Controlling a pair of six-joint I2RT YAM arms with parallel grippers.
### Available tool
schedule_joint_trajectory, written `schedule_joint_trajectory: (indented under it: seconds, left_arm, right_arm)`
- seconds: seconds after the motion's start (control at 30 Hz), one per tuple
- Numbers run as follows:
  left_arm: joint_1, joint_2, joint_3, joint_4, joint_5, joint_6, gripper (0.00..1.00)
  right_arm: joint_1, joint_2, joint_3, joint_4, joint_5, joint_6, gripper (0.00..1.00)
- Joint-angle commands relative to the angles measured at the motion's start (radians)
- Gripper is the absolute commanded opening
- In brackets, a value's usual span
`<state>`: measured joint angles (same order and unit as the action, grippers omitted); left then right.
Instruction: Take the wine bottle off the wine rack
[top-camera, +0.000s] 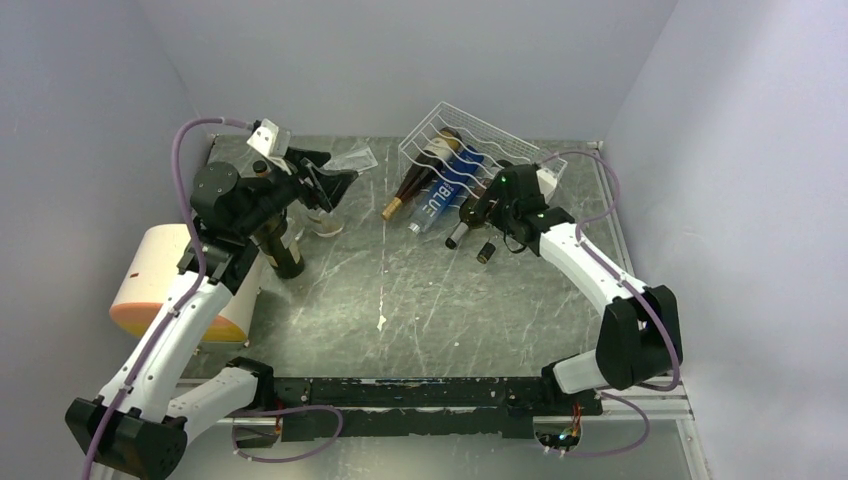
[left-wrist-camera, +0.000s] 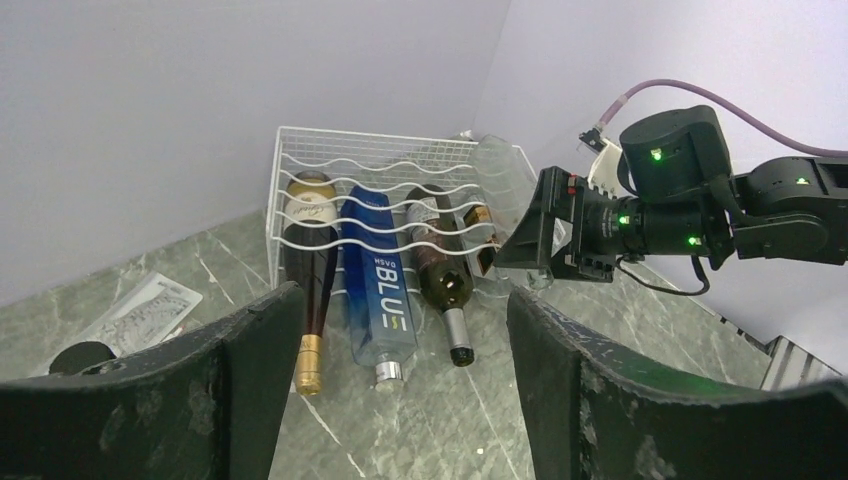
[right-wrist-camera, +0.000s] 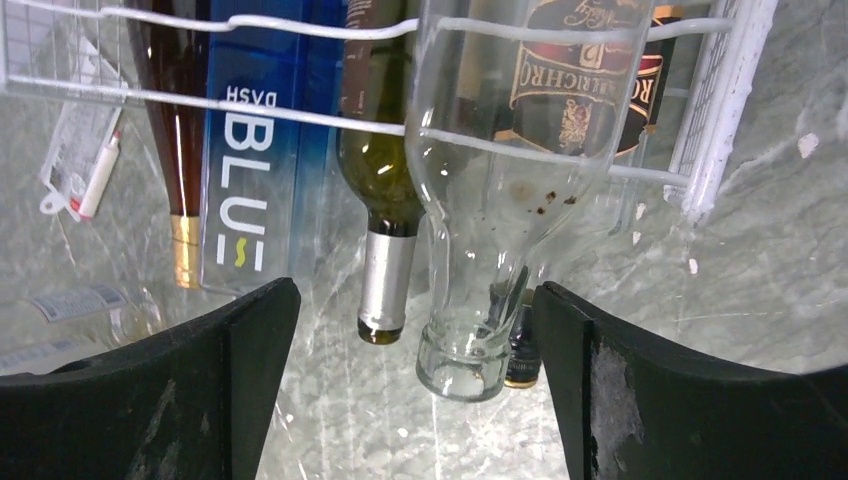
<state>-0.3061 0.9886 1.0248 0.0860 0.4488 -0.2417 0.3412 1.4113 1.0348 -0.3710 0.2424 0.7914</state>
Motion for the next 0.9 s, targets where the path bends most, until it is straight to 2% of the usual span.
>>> schedule_joint_trajectory:
  seconds: [0.0, 0.2, 0.57, 0.73, 0.87]
  left_arm:
    - [-0.008, 0.008, -0.007, 0.04, 0.029, 0.014, 0.77]
    - [-0.009, 0.018, 0.002, 0.019, 0.013, 0.024, 0.76]
    - [-0.013, 0.034, 0.01, -0.006, -0.017, 0.035, 0.75]
    - [-0.013, 0.039, 0.012, -0.01, -0.021, 0.037, 0.75]
    - [-0.014, 0.042, 0.015, -0.015, -0.026, 0.041, 0.74]
  right_arm:
    - [-0.01, 0.017, -0.04, 0.068, 0.082, 0.134, 0.9]
    - [-0.021, 0.043, -0.111, 0.185, 0.105, 0.139, 0.68]
    - [-0.022, 0.051, -0.128, 0.271, 0.126, 0.144, 0.63]
    - [-0.022, 0.048, -0.139, 0.288, 0.117, 0.153, 0.53]
    - [-0.025, 0.044, -0.155, 0.312, 0.109, 0.166, 0.5]
